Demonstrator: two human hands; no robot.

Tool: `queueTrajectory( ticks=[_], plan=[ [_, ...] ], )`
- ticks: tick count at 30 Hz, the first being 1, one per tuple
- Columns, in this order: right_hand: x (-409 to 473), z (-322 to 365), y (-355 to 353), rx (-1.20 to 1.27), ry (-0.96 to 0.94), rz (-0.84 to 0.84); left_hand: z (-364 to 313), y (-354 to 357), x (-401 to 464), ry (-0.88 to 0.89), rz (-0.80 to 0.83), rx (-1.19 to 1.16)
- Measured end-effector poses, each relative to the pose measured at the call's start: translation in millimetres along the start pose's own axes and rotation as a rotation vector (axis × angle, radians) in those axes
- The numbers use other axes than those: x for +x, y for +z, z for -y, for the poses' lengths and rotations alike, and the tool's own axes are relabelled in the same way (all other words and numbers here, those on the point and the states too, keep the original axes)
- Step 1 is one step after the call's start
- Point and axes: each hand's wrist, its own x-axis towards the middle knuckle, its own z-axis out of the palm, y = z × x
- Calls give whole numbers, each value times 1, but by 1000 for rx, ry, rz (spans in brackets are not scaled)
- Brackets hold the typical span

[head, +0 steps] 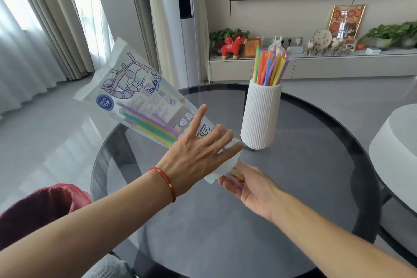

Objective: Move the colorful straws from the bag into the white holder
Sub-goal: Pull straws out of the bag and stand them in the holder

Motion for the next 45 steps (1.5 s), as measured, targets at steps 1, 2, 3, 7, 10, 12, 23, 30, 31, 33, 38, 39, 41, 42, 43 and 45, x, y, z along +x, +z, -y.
queueTrajectory(
  ticks=[1,2,3,7,10,12,23,30,31,33,38,39,41,42,43,45],
  plan=[
    [2,0,-2,-6,-21,-10,-2,1,0,-10,-2,-17],
    [4,1,-4,-20,-41,-16,-3,3,-1,-27,2,-28],
    [5,1,-5,-36,-59,-25,-4,5,-1,-51,8,-34],
    [7,11,-11,-14,-141,-67,-4,22,-6,-132,2,-88],
    [6,26,-18,35,-160,-73,-5,35,-12,-204,15,-171],
    [4,36,-26,51,-179,-93,-10,43,-16,-286,37,-235],
    [-11,68,-64,-427,-412,-204,-15,68,-32,-449,201,-464],
    [1,47,-55,-296,-310,-184,-18,55,-15,-316,13,-280],
    [6,40,-49,-270,-279,-183,-16,51,-13,-268,-21,-222],
    [13,28,-39,-214,-224,-186,-9,42,-3,-147,-58,-105],
    [17,7,-8,-111,-123,-122,11,19,21,55,-48,97],
    [16,4,-6,-108,-104,-114,12,16,24,76,-58,127],
    [15,-1,-4,-90,-74,-104,10,13,26,89,-89,159],
    [13,-2,-4,-74,-58,-101,7,11,26,91,-106,176],
    [12,-2,-5,-58,-40,-96,5,9,26,100,-132,198],
    [11,0,-7,-25,8,-76,2,8,24,141,-178,253]
  ],
)
